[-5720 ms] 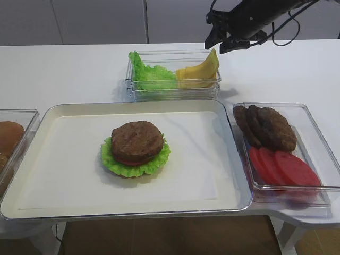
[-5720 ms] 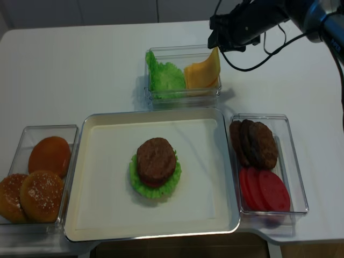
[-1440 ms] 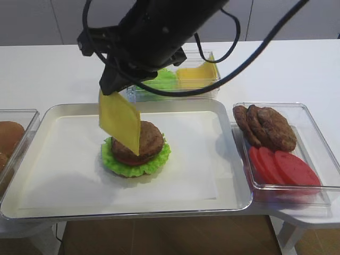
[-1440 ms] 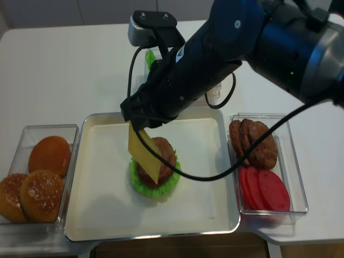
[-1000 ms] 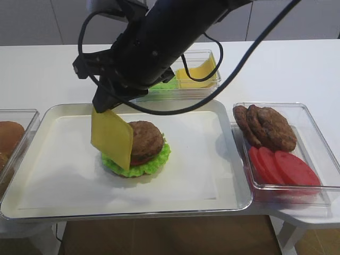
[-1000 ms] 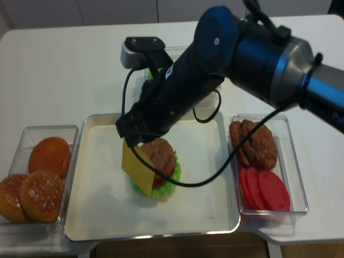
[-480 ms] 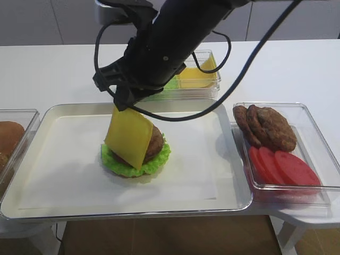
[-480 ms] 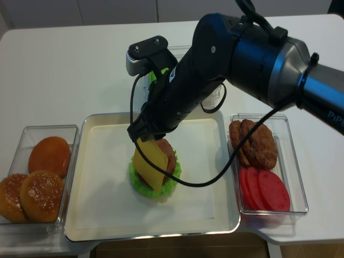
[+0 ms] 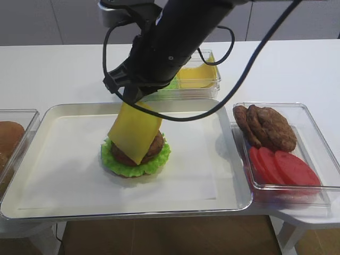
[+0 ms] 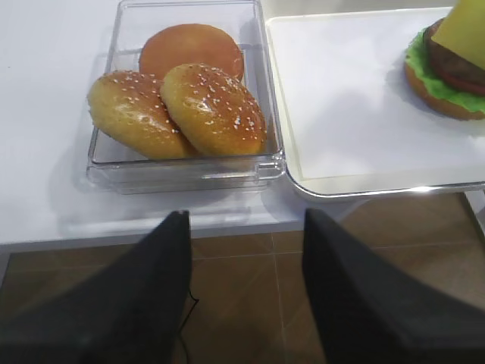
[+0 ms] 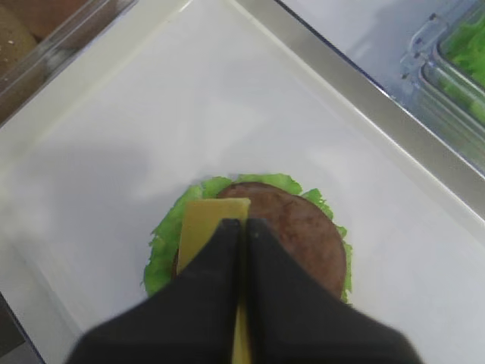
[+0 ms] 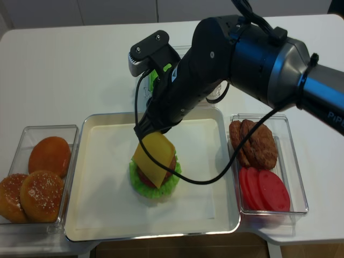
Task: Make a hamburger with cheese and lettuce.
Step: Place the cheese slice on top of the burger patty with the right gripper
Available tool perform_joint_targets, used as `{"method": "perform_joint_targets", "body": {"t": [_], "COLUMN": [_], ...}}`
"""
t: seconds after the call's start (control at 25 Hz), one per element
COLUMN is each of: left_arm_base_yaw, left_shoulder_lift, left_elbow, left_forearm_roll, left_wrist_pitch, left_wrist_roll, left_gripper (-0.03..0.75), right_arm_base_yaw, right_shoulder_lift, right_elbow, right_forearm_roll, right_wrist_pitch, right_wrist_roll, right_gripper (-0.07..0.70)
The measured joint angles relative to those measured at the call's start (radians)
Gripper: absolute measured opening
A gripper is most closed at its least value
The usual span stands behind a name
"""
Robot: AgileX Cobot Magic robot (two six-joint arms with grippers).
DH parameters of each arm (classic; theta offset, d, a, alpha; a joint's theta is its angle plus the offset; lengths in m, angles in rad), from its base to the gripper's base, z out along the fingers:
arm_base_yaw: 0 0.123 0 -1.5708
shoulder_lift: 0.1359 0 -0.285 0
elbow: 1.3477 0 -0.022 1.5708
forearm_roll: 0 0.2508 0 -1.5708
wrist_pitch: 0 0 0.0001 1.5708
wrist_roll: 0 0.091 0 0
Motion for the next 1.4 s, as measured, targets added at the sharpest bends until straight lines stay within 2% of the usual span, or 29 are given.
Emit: {"method": "perform_joint_targets", "body": {"t": [0.72, 1.0, 1.4], "left_arm_base_yaw": [0.0, 0.0, 0.0], "left_shoulder_lift": [0.0, 0.0, 0.0], "left_elbow": [0.0, 0.0, 0.0], "left_forearm_roll": [0.0, 0.0, 0.0], "left_wrist_pitch": [0.0, 0.0, 0.0], "left_wrist_roll": [0.0, 0.0, 0.0], "left_gripper": [0.359, 0.358, 0.359], "right_arm_base_yaw": [0.0, 0.0, 0.0], "right_shoulder_lift": [0.061, 0.061, 0.061], "right_elbow": [0.0, 0.0, 0.0], "right_forearm_roll": [-0.027, 0.018, 0.064], "right_wrist_pitch": [-0.01, -0.012, 0.01], "right_wrist_roll": [0.017, -0.1, -0.183], "right_gripper": [0.006, 0.006, 0.006]}}
